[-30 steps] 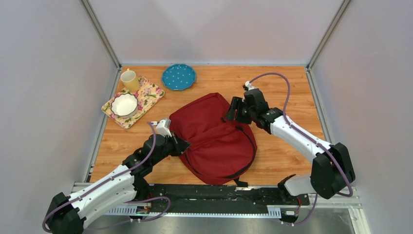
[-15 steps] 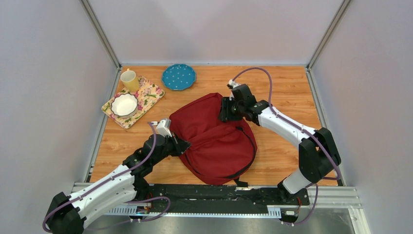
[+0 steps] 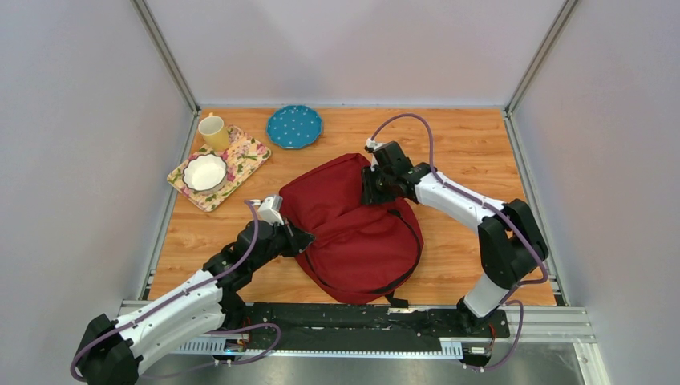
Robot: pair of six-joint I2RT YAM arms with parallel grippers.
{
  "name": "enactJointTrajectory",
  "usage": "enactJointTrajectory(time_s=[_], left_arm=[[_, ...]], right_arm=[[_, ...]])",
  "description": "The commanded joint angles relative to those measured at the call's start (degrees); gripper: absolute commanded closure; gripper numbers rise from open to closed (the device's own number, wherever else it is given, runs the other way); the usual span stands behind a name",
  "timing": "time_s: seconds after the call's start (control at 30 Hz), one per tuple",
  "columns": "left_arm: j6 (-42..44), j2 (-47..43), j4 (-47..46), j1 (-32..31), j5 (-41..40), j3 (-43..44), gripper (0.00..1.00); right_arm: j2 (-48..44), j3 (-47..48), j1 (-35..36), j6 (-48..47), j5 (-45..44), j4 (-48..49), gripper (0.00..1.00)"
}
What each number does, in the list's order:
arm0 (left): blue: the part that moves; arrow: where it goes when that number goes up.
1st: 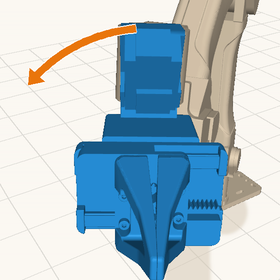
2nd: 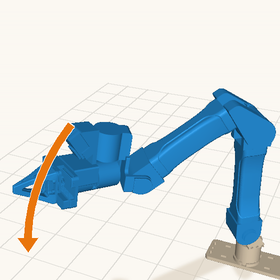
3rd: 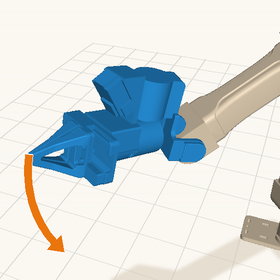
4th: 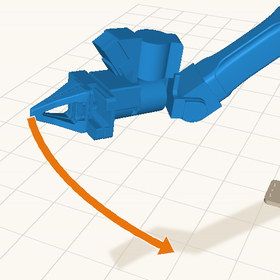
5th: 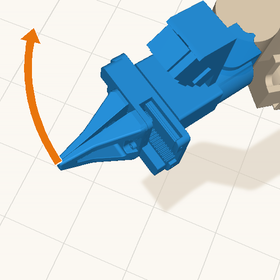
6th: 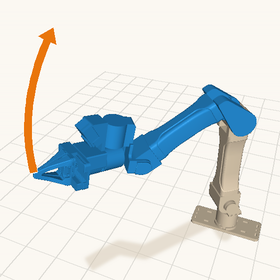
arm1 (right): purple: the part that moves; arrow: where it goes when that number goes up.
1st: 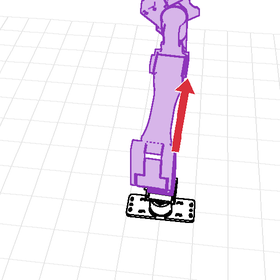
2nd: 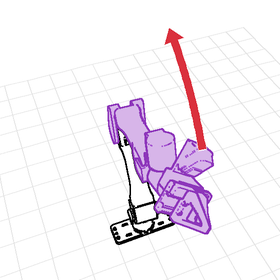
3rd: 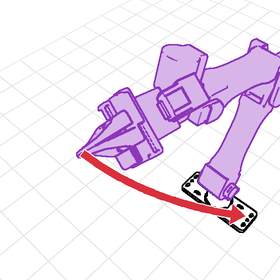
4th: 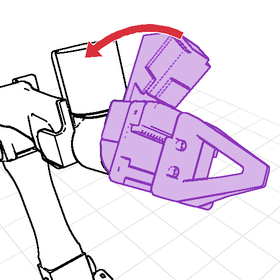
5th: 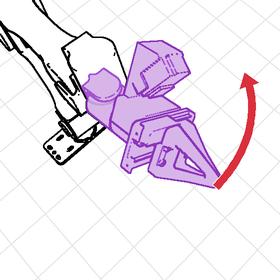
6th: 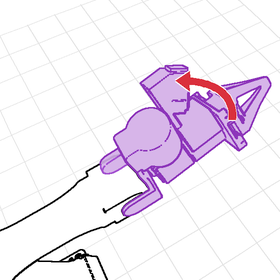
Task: Pack the student bag
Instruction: Zip the student bag at the center of the board.
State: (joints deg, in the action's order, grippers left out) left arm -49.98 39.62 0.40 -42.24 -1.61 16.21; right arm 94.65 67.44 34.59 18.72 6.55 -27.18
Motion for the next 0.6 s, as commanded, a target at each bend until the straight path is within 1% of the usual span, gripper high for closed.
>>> enactJointTrajectory(time_s=[0.0,0.07,0.1,0.17,0.2,0.23,0.33,0.43,0.53,0.57], left_arm=[[0.49,0.29,-2.25,0.05,1.25,-0.12,1.00],[0.41,0.46,-2.42,0.14,1.25,-0.21,1.00],[0.41,0.55,-2.51,0.14,1.25,-0.30,1.00],[0.58,0.90,-2.51,0.23,1.25,-0.12,1.00],[0.58,0.99,-2.43,0.14,1.17,-0.04,1.00],[0.67,0.99,-2.43,0.14,1.25,0.05,1.00],[0.76,0.55,-2.25,0.23,2.22,-0.21,1.00],[0.67,-0.15,-1.73,0.23,1.87,-0.30,1.00],[0.93,-0.68,-1.29,0.23,1.70,-0.30,1.00],[1.02,-0.85,-1.11,0.14,1.69,-0.30,1.00]], right_arm=[[1.24,2.17,0.65,-0.79,0.48,-0.59,0.68],[1.67,2.43,0.66,-0.70,0.57,-0.68,0.73],[1.59,2.17,0.66,-0.70,0.49,-0.68,0.81],[1.24,1.73,0.66,-0.62,0.66,-0.24,0.89],[1.06,1.47,0.66,-0.53,0.75,0.11,0.97],[0.89,0.94,0.57,-0.44,1.01,0.63,1.00],[-0.34,-0.02,0.66,0.09,1.45,1.51,1.00],[-2.19,-0.55,0.66,0.44,-0.39,1.95,1.00],[-3.94,-0.64,0.39,0.70,-3.99,1.87,1.00],[-4.21,-0.38,0.39,0.79,-6.43,1.78,1.00]])
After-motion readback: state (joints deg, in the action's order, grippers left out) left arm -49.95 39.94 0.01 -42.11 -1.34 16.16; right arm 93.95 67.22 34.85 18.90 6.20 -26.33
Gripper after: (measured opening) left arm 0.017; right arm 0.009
